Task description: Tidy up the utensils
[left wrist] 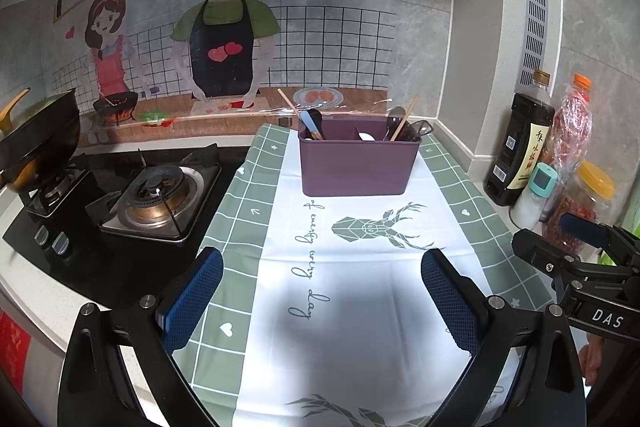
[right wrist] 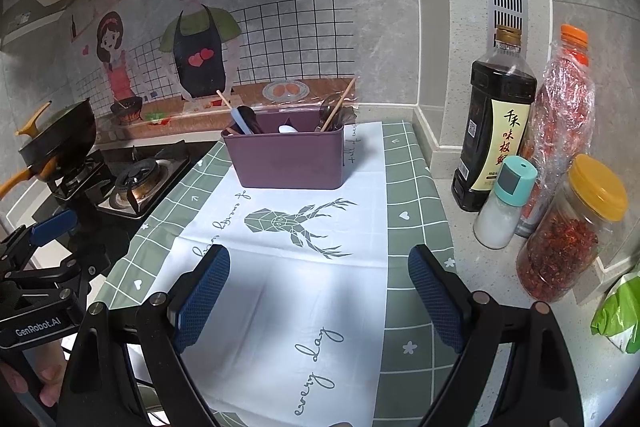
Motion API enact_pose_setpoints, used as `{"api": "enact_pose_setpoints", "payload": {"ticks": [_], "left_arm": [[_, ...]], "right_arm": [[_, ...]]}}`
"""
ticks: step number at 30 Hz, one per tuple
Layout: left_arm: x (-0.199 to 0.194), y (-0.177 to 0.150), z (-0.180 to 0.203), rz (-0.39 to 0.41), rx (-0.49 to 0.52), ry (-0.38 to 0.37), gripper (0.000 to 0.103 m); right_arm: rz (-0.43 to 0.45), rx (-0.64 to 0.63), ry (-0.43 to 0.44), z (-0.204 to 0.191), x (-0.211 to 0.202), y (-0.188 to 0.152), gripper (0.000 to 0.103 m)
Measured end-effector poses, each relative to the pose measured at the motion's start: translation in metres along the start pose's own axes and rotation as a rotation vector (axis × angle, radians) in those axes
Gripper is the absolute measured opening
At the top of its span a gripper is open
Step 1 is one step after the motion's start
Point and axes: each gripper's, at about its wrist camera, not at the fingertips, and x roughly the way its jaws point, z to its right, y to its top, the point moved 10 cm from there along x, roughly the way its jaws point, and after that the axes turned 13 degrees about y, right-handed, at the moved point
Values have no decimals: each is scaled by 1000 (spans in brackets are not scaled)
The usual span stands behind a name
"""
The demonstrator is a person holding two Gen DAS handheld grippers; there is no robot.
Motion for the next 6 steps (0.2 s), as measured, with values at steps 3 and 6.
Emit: {"api": "enact_pose_setpoints", "payload": {"ticks": [3,6], "left_arm": [[1,0,0,6,7,4,99],[0,1,1,25,17,8,99]], "right_arm": [[0,-1,-1,1,0,0,90],[1,0,-1,0,0,0,91]]}}
